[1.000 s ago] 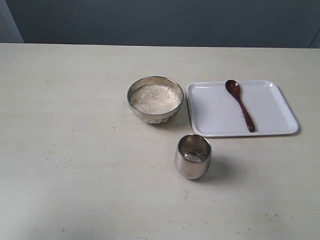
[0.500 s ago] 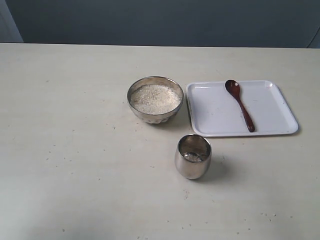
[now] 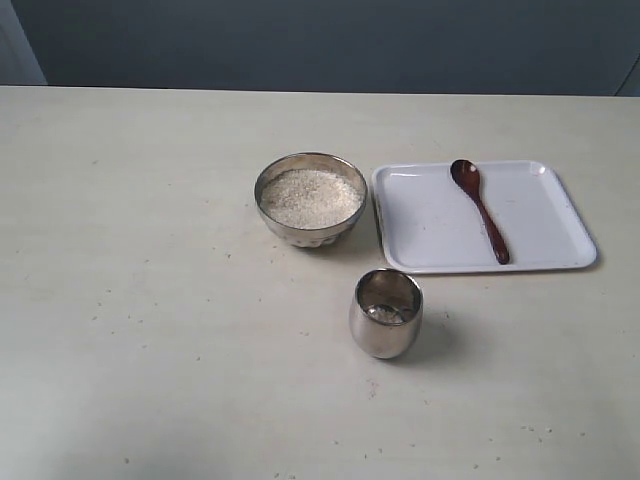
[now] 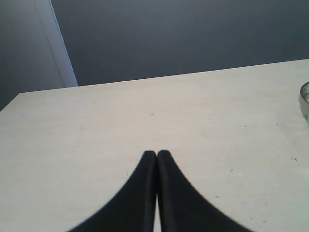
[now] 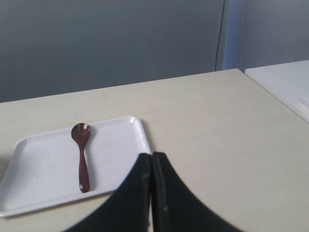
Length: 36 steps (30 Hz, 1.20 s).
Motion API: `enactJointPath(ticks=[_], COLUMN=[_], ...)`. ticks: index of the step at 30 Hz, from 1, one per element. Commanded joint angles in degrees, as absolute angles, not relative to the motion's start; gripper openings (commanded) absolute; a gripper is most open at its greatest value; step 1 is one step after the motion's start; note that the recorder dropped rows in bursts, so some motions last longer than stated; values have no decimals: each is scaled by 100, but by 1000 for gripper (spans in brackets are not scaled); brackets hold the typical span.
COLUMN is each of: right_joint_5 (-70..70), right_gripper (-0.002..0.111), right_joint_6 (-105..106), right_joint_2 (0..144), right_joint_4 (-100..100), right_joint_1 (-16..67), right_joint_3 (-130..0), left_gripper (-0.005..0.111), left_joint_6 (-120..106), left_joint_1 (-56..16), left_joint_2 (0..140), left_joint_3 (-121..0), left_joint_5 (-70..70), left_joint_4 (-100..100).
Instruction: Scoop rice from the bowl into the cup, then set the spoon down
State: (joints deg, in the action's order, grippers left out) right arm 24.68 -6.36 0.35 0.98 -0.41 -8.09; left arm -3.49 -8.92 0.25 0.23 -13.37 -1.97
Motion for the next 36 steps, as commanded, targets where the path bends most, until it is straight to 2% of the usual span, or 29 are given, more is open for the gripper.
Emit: enactJointPath(ticks=[1, 10, 36], right_joint_5=[2379, 2200, 2063], right_gripper=[0, 0, 0], right_joint_6=[-601, -601, -232], right_joint_2=[0, 0, 0], right_joint_4=[137, 89, 65], right_joint_1=[-206, -282, -282], right_joint_3=[-571, 0, 0], left_gripper=[0, 0, 0], left_joint_6=[-311, -311, -311], left_joint_1=[-924, -924, -924], left_joint_2=[0, 0, 0], left_joint_3=[0, 0, 0], left_joint_5=[-1329, -1329, -1329], left_joint_4=[-224, -224, -224])
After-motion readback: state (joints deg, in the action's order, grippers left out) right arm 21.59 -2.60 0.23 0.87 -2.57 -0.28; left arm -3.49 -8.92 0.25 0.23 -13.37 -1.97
